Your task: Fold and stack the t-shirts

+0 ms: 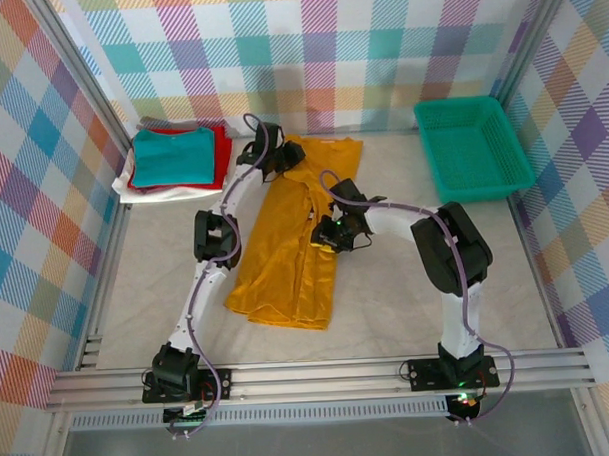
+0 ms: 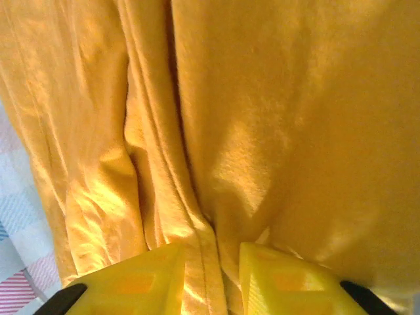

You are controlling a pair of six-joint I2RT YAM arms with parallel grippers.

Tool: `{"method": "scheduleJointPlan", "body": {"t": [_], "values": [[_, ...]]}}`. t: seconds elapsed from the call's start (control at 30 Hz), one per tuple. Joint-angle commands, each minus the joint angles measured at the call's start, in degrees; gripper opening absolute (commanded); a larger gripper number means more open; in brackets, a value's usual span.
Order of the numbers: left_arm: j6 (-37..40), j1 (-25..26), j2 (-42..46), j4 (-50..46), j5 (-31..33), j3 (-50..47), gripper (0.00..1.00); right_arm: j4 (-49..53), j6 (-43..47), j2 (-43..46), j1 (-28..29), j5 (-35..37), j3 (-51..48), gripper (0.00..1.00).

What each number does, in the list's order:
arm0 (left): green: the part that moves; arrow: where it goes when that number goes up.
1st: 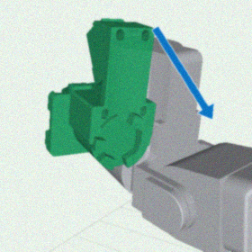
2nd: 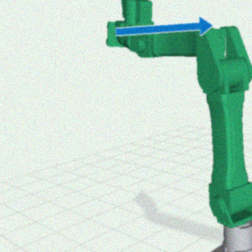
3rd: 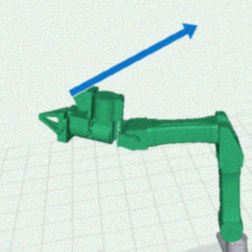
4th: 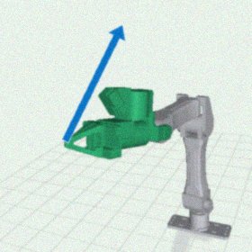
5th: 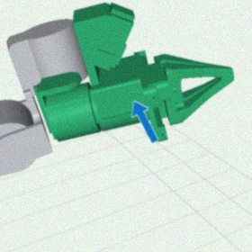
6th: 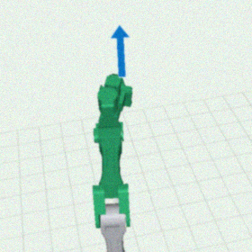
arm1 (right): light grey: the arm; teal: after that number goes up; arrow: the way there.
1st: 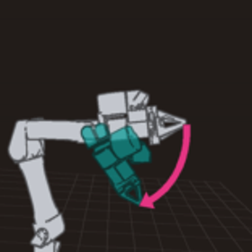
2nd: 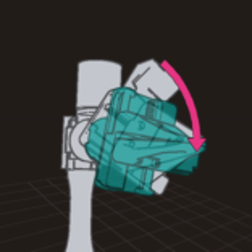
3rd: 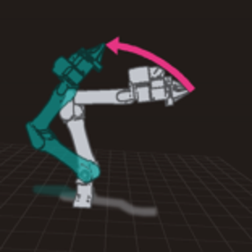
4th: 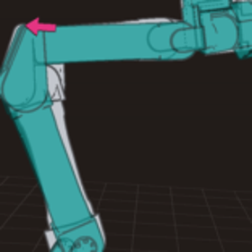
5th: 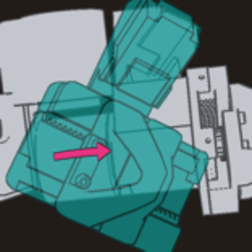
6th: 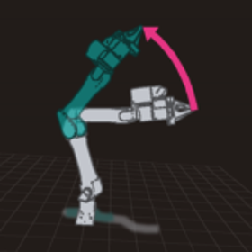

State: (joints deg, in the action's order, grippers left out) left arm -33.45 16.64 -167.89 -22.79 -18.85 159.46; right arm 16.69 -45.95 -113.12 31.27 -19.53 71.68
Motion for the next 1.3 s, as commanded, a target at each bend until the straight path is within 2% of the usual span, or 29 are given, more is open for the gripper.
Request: {"method": "scheduleJointPlan", "body": {"t": [0.0, 0.1, 0.2, 0.27, 0.43, 0.5, 0.6, 0.7, 0.8, 0.93, 1.13, 1.27], "values": [[4.77, -2.19, 9.38, -5.15, 2.87, -2.53, 0.32, 4.32, 1.86, 0.54, -1.86, 4.25, 1.69, 0.31], [6.39, -4.16, 17.31, -4.62, 4.0, -9.43, 0.46, 5.46, 4.98, 2.12, -1.86, 6.41, 1.69, 0.33], [7.28, -5.55, 26.0, -5.29, 5.48, -16.26, 0.47, 7.62, 9.17, 2.62, -1.5, 6.16, 3.14, 0.35], [8.32, -5.74, 32.75, -4.0, 7.23, -24.3, 0.48, 8.73, 10.6, 3.43, -1.06, 7.05, 2.98, 0.35], [4.41, -5.03, 53.36, 10.02, 7.81, -57.56, 0.47, 9.97, 13.07, 4.97, 0.71, 8.71, 1.98, 0.31], [4.64, -2.87, 59.16, 11.32, 6.92, -67.28, 0.43, 9.58, 12.97, 5.47, 0.9, 8.0, 1.49, 0.29], [9.85, 3.94, 65.07, 4.84, 12.8, -75.94, 0.4, 8.63, 12.73, 6.55, 0.94, 8.64, 0.4, 0.26], [9.82, 7.87, 69.52, 2.08, 16.41, -84.49, 0.38, 11.02, 12.38, 3.83, 0.66, 10.58, 1.65, 0.25], [7.26, 8.1, 72.87, 0.56, 16.96, -91.96, 0.36, 10.06, 11.99, 0.94, 0.41, 10.24, 1.63, 0.22], [4.43, 9.67, 77.76, 0.14, 14.22, -97.66, 0.35, 10.44, 10.65, -1.77, -1.3, 11.58, 1.72, 0.18], [1.49, 18.64, 81.5, -5.69, 10.77, -98.32, 0.32, 11.47, 11.34, -2.25, -5.63, 16.86, 0.94, 0.17], [-1.61, 22.22, 82.14, -4.39, 10.91, -102.09, 0.31, 11.68, 12.83, -2.63, -8.09, 19.02, 1.61, 0.17]]}}
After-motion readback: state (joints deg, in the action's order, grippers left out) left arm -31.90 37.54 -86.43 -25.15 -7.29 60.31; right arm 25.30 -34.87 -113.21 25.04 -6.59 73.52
